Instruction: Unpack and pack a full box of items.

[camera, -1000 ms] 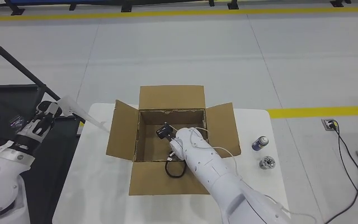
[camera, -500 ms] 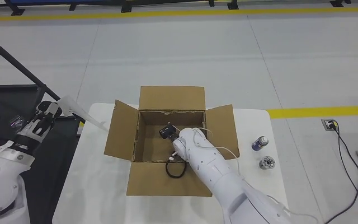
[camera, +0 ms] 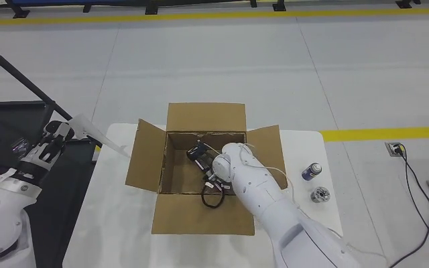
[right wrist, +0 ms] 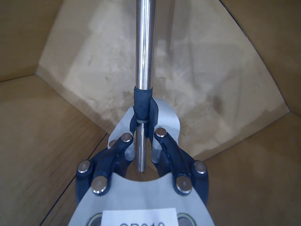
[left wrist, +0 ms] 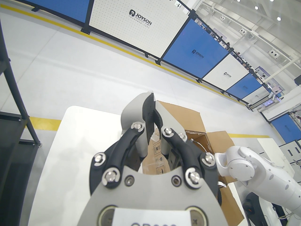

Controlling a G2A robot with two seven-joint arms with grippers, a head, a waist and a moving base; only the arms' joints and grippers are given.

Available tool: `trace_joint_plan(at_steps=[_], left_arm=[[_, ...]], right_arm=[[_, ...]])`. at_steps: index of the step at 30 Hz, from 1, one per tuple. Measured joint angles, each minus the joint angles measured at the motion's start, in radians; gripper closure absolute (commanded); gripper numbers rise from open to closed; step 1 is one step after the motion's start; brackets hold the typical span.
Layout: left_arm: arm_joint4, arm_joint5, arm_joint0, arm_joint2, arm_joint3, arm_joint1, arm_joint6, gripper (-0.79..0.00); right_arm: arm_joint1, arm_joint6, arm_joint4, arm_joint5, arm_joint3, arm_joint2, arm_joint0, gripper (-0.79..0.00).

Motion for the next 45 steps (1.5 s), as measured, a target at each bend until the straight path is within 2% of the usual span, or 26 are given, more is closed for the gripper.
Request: trace_joint_plan(at_steps=[6, 12, 15, 18, 21, 26, 30, 36, 45], left_arm=[[0.000, 0.000, 0.000, 0.000, 0.000, 0.000, 0.000, 0.000], [0.000, 0.000, 0.000, 0.000, 0.000, 0.000, 0.000, 0.000], [0.000, 0.000, 0.000, 0.000, 0.000, 0.000, 0.000, 0.000], [0.000, 0.000, 0.000, 0.000, 0.000, 0.000, 0.000, 0.000], [0.000, 0.000, 0.000, 0.000, 0.000, 0.000, 0.000, 0.000], [0.000, 0.000, 0.000, 0.000, 0.000, 0.000, 0.000, 0.000], [0.000, 0.000, 0.000, 0.000, 0.000, 0.000, 0.000, 0.000], [0.000, 0.000, 0.000, 0.000, 0.000, 0.000, 0.000, 0.000], [0.000, 0.000, 0.000, 0.000, 0.000, 0.000, 0.000, 0.000]], right_arm=[[0.034, -0.074, 0.016, -0.210, -0.003, 0.016, 0.014, 0.000], [0.073, -0.182, 0.014, -0.368, -0.010, 0.028, 0.018, 0.000], [0.093, -0.258, 0.006, -0.400, -0.023, 0.034, 0.013, 0.000], [0.112, -0.362, 0.002, -0.348, -0.041, 0.044, -0.004, 0.000], [0.129, -0.450, -0.001, -0.343, -0.067, 0.053, -0.025, 0.000], [0.169, -0.558, 0.001, -0.465, -0.097, 0.076, -0.043, 0.000], [0.210, -0.634, -0.019, -0.630, -0.131, 0.090, -0.054, 0.000], [0.254, -0.664, -0.030, -0.639, -0.213, 0.081, -0.097, 0.000], [0.257, -0.645, -0.029, -0.629, -0.208, 0.084, -0.094, 0.000]])
